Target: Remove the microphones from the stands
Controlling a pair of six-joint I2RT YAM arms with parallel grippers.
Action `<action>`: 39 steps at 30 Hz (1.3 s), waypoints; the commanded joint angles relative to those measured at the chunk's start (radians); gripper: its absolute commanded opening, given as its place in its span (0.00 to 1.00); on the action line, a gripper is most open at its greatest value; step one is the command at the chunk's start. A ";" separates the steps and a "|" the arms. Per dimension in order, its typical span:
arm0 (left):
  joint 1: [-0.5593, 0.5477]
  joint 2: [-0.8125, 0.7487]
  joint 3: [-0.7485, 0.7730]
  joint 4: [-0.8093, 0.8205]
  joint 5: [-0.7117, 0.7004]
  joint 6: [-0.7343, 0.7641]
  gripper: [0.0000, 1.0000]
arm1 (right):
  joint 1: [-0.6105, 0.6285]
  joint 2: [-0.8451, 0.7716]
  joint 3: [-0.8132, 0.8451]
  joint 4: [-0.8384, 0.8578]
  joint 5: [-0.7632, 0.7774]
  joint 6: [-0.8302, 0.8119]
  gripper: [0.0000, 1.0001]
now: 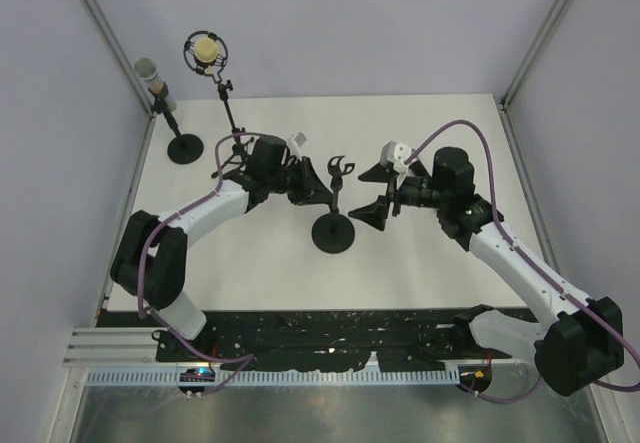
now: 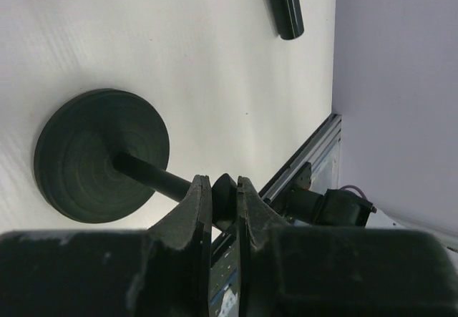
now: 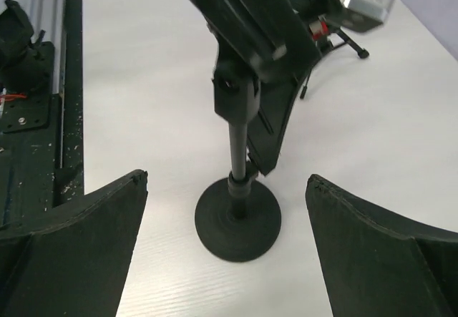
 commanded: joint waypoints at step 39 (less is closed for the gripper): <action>0.325 0.065 -0.104 0.695 0.287 0.073 0.94 | 0.272 0.315 -0.134 0.438 0.655 0.215 0.50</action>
